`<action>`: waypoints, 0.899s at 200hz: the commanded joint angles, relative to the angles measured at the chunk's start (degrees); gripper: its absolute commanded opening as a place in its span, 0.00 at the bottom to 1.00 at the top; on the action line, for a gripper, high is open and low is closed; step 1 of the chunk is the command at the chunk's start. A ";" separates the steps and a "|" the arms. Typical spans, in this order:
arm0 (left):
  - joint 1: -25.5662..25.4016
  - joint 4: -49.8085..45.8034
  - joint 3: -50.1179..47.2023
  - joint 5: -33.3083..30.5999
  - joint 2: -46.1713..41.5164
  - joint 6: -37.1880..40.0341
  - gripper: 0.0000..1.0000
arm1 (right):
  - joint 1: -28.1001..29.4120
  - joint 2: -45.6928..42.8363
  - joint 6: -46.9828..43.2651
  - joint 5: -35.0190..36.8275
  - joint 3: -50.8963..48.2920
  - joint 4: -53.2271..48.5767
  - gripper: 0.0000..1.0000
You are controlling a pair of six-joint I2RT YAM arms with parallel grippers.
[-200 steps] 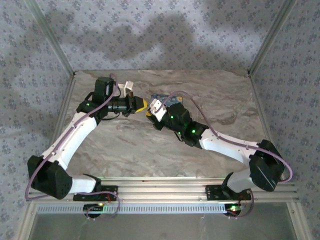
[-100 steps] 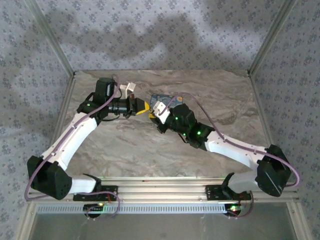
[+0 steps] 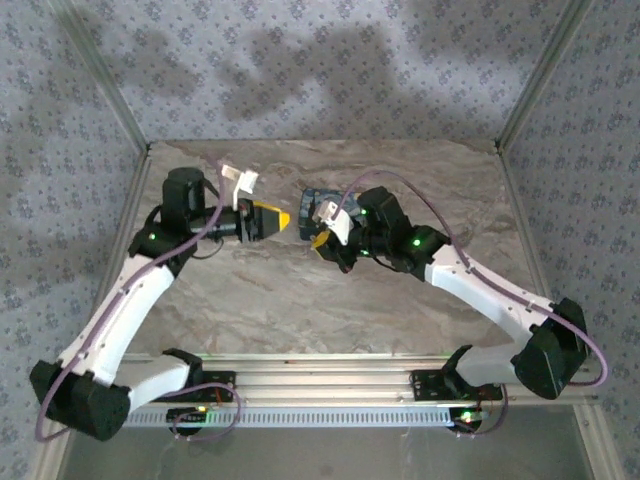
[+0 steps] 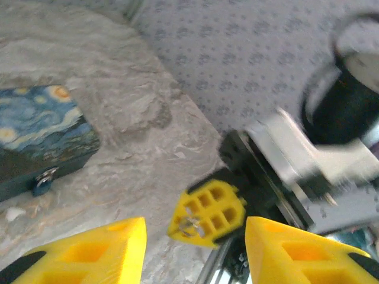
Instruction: Unlock the padlock with the key
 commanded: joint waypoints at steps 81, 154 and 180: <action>-11.14 -7.31 2.99 -1.30 6.94 24.78 0.51 | -2.58 -2.61 3.31 -13.41 2.29 -8.93 0.00; -12.63 -6.72 3.58 1.08 10.45 23.85 0.47 | -2.58 -2.61 3.85 -13.88 1.43 -8.02 0.00; -12.70 -7.06 3.85 1.49 11.36 23.78 0.41 | -2.58 -2.61 3.98 -13.94 1.31 -7.82 0.00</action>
